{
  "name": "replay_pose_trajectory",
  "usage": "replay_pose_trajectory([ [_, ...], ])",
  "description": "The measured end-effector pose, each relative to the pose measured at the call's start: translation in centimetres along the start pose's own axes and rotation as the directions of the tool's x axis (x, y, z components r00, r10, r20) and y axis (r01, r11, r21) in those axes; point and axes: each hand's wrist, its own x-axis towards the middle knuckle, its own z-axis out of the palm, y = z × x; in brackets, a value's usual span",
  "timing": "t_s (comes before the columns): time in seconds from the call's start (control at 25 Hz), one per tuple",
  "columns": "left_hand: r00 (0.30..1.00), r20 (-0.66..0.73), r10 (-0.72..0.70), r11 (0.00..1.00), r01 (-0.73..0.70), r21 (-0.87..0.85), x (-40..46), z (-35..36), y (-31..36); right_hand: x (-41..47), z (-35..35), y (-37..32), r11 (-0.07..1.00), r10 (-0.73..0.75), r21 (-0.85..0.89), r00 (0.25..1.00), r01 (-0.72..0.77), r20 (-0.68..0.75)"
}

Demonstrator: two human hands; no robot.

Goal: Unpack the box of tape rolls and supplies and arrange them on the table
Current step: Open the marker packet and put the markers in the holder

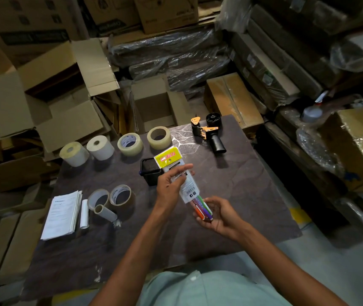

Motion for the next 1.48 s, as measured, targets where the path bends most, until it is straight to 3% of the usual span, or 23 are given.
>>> replay_pose_trajectory([
  [0.12,0.999,0.01,-0.034,0.999,0.034,-0.039,0.0,-0.4,-0.2,-0.8,0.1,-0.6,0.985,0.007,-0.17,0.997,0.007,0.077],
  [0.24,0.998,-0.026,-0.057,0.992,0.054,-0.11,-0.2,-0.5,-0.7,-0.8,0.4,-0.6,0.953,-0.031,-0.299,0.998,0.046,0.055],
  [0.44,0.972,-0.21,-0.101,0.974,0.054,-0.219,-1.5,-0.6,-2.0,0.0,1.4,0.1,0.968,-0.2,-0.16,0.979,0.192,-0.035],
  [0.64,0.945,-0.302,-0.121,0.966,0.042,-0.256,-2.8,-1.2,-2.9,-0.1,2.1,1.0,0.99,-0.139,-0.028,0.99,0.139,-0.003],
  [1.08,0.859,-0.47,-0.201,0.931,0.018,-0.364,-4.4,-5.1,-3.2,0.3,1.9,1.8,0.994,-0.09,-0.061,0.996,0.09,-0.011],
  [1.48,0.779,-0.594,-0.2,0.926,-0.048,-0.375,-4.8,-10.5,-4.9,0.2,0.1,0.4,0.989,-0.045,-0.143,0.992,0.028,-0.115],
])
